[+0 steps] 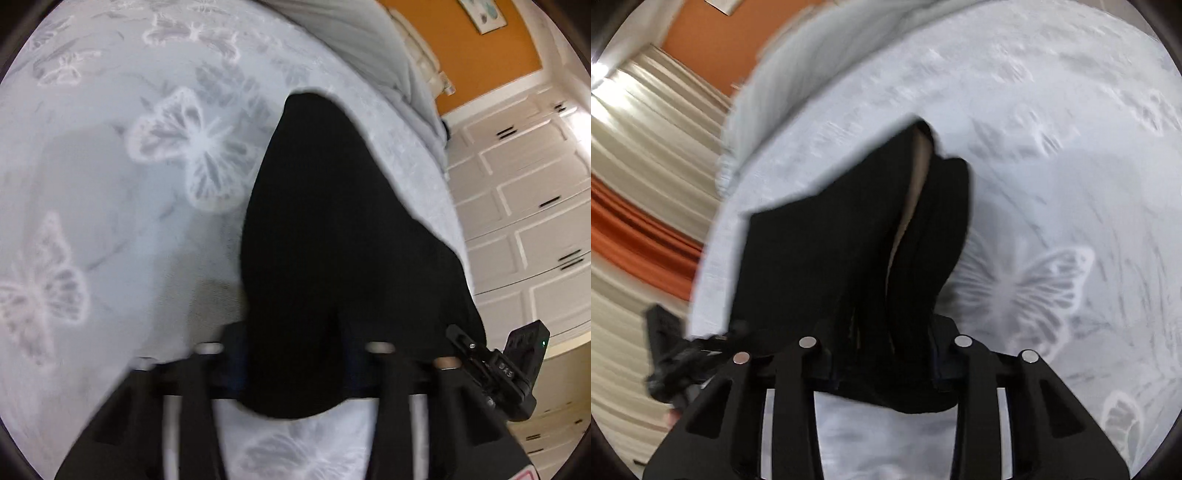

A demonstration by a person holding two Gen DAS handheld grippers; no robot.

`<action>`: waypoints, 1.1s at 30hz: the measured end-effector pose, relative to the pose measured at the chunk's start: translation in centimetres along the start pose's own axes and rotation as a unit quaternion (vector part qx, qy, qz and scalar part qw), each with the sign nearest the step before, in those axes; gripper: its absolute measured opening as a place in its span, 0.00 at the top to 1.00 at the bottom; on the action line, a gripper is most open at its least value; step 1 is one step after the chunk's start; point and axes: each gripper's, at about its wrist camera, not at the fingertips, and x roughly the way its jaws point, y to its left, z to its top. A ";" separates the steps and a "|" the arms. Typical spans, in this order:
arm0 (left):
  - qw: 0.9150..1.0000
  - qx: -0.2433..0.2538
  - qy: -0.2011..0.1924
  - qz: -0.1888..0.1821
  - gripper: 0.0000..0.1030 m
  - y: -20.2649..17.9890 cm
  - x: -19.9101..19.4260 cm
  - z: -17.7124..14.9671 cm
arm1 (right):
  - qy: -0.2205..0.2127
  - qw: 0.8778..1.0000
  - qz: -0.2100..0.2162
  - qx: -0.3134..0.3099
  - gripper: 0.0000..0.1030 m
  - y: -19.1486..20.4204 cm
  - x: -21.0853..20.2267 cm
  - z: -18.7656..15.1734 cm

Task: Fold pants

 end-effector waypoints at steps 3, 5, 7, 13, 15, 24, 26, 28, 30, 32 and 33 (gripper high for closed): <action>0.998 0.042 -0.031 -0.020 0.81 -2.0 -5.3 -0.4 | -0.012 0.999 0.033 -0.037 0.70 3.1 -2.7 -1.6; 0.998 0.052 -0.035 -0.017 0.81 -2.1 -7.9 -1.4 | 0.009 0.999 0.039 -0.035 0.69 3.2 -3.5 -3.3; 0.998 0.058 -0.025 -0.001 0.81 -1.3 -9.0 -2.6 | 0.049 0.998 0.007 -0.031 0.66 1.6 -3.1 -6.0; 0.990 0.084 0.019 0.113 0.77 1.4 -7.0 -6.9 | 0.035 0.991 -0.117 -0.048 0.33 -0.4 -3.0 -7.9; 0.984 0.121 -0.020 0.133 0.76 -0.1 -8.3 -7.5 | -0.029 0.990 -0.116 -0.073 0.33 1.0 -5.5 -7.3; 0.961 0.202 -0.090 0.164 0.44 -5.7 -6.5 -7.3 | -0.032 0.983 -0.164 -0.079 0.33 2.8 0.9 -2.6; 0.965 0.186 -0.067 0.174 0.44 -4.8 -5.2 -6.6 | 0.001 0.984 -0.167 -0.061 0.59 2.2 3.1 -2.4; 0.968 0.170 -0.051 0.180 0.44 -4.2 -4.2 -6.1 | -0.021 0.980 -0.178 -0.081 0.83 3.3 2.6 -2.2; 0.966 0.170 -0.055 0.185 0.44 -4.0 -4.4 -6.4 | -0.049 0.986 -0.119 -0.107 0.95 5.4 0.2 -1.7; 0.963 0.179 -0.060 0.191 0.44 -3.9 -4.5 -6.4 | -0.058 0.981 -0.136 -0.122 0.92 5.7 -0.3 -1.4; 0.962 0.180 -0.060 0.194 0.40 -3.8 -4.4 -6.3 | -0.034 0.978 -0.170 -0.117 0.88 4.4 0.8 -1.5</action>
